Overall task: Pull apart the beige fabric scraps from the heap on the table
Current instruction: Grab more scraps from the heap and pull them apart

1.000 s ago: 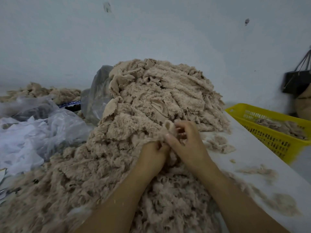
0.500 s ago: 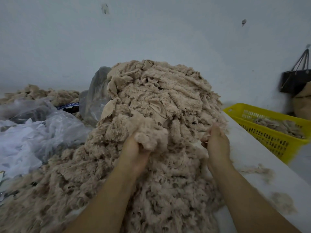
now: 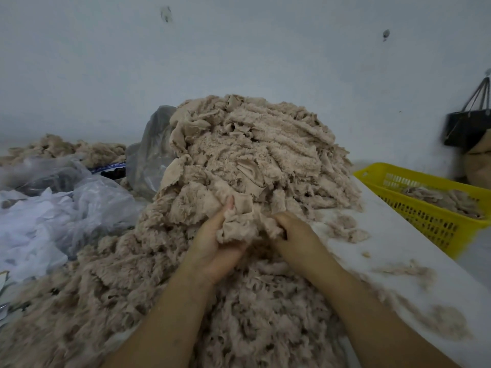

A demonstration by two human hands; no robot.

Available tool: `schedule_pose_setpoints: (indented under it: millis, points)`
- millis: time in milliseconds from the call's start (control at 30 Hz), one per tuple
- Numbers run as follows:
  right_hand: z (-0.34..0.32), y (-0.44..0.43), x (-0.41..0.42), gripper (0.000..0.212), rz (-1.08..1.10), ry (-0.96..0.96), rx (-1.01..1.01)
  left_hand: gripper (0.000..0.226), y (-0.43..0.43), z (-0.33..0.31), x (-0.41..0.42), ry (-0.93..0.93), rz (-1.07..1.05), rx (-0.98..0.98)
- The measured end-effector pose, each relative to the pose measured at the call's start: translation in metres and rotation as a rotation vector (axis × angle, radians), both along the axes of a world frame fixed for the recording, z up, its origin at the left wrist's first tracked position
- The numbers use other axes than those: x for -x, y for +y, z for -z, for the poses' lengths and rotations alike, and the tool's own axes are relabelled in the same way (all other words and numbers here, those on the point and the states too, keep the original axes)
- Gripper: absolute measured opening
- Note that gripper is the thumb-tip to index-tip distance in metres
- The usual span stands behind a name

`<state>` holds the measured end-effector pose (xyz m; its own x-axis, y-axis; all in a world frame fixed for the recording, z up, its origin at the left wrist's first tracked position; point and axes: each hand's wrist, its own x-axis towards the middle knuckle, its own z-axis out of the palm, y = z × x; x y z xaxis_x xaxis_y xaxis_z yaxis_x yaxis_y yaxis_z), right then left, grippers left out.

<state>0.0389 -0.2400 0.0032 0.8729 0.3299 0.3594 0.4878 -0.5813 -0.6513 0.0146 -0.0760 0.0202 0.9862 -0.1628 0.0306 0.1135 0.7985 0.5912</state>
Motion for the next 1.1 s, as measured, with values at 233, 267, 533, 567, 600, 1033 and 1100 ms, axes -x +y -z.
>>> schedule_pose_setpoints:
  millis: [233,267,533,567,600,1033,1100]
  points:
    - [0.006,-0.005,-0.01,0.032,0.259,0.102,-0.172,0.065,0.004,-0.004,0.009,-0.111,0.171,0.042]
    - [0.007,-0.005,-0.013,0.029,0.273,0.111,-0.192,0.064,0.003,-0.004,0.011,-0.138,0.189,0.037]
    - [0.006,-0.026,-0.032,0.029,0.543,0.501,-0.754,0.039,0.03,-0.002,0.0,-0.022,0.07,0.333]
    - [0.007,-0.022,-0.028,0.022,0.513,0.436,-0.65,0.044,0.027,0.001,-0.004,0.031,0.005,0.3]
    - [0.007,-0.016,-0.026,0.016,0.445,0.386,-0.567,0.05,0.021,0.004,-0.006,0.024,-0.045,0.266]
    - [-0.01,-0.021,-0.007,0.039,0.434,0.073,-0.763,0.032,0.001,0.008,-0.006,-0.061,-0.025,-0.081]
    - [-0.01,-0.018,-0.002,0.042,0.2,0.21,-0.552,0.031,0.0,0.008,-0.003,-0.083,-0.016,-0.155]
